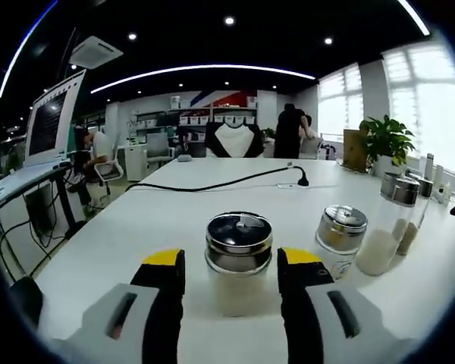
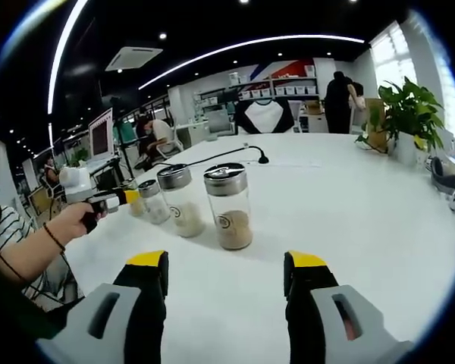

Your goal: Rotate the seasoning bottle until the label or dispensing opening points toward the visible target arrow and the bottle remains upright within the marked orientation range

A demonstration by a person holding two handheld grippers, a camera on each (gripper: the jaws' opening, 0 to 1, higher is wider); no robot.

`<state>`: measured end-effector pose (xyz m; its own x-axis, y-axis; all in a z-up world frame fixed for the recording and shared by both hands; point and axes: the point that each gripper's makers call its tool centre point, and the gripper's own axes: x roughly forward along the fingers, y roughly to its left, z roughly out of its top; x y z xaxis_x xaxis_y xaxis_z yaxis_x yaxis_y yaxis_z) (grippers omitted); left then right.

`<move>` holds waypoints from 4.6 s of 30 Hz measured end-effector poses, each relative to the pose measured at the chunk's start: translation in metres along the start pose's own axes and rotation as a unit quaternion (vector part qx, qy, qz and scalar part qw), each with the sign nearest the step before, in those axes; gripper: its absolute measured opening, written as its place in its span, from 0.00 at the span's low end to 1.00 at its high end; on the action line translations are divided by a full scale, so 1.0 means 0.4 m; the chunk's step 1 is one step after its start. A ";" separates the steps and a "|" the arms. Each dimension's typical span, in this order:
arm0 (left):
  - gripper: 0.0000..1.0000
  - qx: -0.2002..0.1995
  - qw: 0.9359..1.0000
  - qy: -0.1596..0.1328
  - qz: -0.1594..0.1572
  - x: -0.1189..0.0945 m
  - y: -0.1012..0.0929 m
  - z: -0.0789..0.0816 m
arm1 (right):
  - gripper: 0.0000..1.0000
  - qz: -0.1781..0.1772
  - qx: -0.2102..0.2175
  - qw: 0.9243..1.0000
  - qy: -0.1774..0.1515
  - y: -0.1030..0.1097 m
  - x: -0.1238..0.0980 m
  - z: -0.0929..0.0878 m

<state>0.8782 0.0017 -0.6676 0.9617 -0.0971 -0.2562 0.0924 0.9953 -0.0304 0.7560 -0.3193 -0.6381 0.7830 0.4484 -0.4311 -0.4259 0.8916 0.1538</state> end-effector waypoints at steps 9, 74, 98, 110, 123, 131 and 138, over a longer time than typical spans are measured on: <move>0.35 -0.001 1.000 0.019 -0.017 0.012 -0.013 -0.032 | 0.61 -0.001 0.000 1.000 0.000 0.002 -0.001 -0.001; 0.34 0.084 0.949 0.016 -0.303 -0.004 -0.039 -0.027 | 0.61 0.006 0.001 1.000 0.008 0.009 0.009 -0.028; 0.34 0.117 0.913 0.021 -0.390 -0.007 -0.054 -0.030 | 0.61 0.010 -0.001 1.000 0.005 0.005 0.011 -0.012; 0.57 0.105 0.929 0.016 -0.355 -0.026 -0.036 -0.011 | 0.61 0.006 -0.001 1.000 0.005 0.003 0.013 -0.010; 0.67 0.078 0.970 -0.001 -0.228 -0.079 0.029 -0.009 | 0.61 0.017 -0.009 1.000 0.005 0.021 0.015 -0.010; 0.70 0.025 0.987 -0.017 -0.158 -0.099 0.035 0.019 | 0.61 0.011 0.000 1.000 0.003 0.015 0.016 -0.017; 0.70 0.015 0.995 -0.011 -0.101 -0.103 0.016 0.006 | 0.61 0.015 0.000 1.000 0.000 0.019 0.021 -0.006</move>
<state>0.8396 0.0119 -0.6549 0.9280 -0.2960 -0.2264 0.2925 0.9550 -0.0494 0.7584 -0.3090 -0.6428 0.7706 0.4742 -0.4258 -0.4487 0.8781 0.1658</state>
